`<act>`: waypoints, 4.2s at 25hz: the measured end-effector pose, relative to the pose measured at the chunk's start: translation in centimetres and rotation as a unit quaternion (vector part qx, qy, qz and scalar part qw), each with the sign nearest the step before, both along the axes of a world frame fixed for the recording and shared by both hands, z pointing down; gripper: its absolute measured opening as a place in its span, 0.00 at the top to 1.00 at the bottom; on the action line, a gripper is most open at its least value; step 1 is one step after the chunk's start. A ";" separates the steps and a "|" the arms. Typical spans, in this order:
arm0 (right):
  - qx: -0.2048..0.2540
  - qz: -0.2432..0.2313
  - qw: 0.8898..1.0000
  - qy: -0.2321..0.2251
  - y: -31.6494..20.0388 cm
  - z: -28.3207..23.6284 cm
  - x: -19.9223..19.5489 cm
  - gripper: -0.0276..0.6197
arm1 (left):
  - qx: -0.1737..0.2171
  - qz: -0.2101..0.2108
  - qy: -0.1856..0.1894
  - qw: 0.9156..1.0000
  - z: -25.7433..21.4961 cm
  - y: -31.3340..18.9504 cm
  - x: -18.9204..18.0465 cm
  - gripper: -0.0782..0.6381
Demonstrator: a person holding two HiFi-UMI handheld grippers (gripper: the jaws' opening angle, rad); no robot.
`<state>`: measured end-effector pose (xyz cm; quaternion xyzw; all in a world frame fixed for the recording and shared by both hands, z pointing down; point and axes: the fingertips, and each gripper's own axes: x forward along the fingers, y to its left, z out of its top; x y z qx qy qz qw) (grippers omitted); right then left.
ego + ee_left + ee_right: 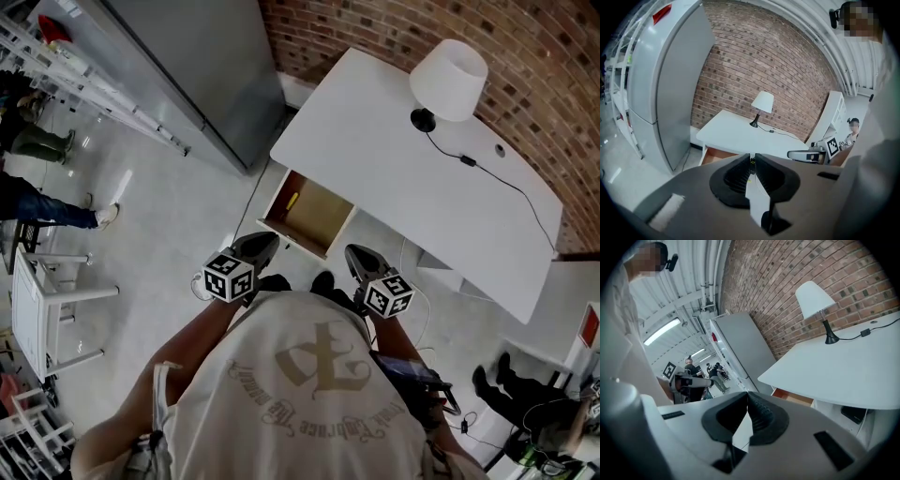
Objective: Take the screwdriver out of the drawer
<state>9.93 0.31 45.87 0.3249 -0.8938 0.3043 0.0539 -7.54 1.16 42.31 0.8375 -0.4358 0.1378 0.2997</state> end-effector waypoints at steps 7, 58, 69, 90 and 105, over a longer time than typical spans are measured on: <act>-0.021 -0.008 1.000 0.004 0.2 1.2 -0.3 0.95 | -0.016 -0.028 -0.005 0.999 1.0 0.0 -1.7 0.84; -0.082 0.157 0.982 0.066 0.0 5.2 -7.3 0.95 | -0.119 0.158 -0.097 0.975 16.1 -7.8 -5.6 0.69; -0.104 0.157 0.981 0.055 0.3 8.6 -4.6 0.95 | -0.149 0.138 -0.111 0.973 20.0 -8.5 -3.2 0.69; -0.120 0.169 0.978 0.027 -1.4 12.4 -2.0 0.95 | -0.181 0.108 -0.183 0.960 27.3 -11.8 -2.6 0.66; -0.140 0.175 0.974 0.010 -1.0 15.4 -1.4 0.95 | -0.184 0.108 -0.208 0.955 31.5 -14.5 -1.8 0.66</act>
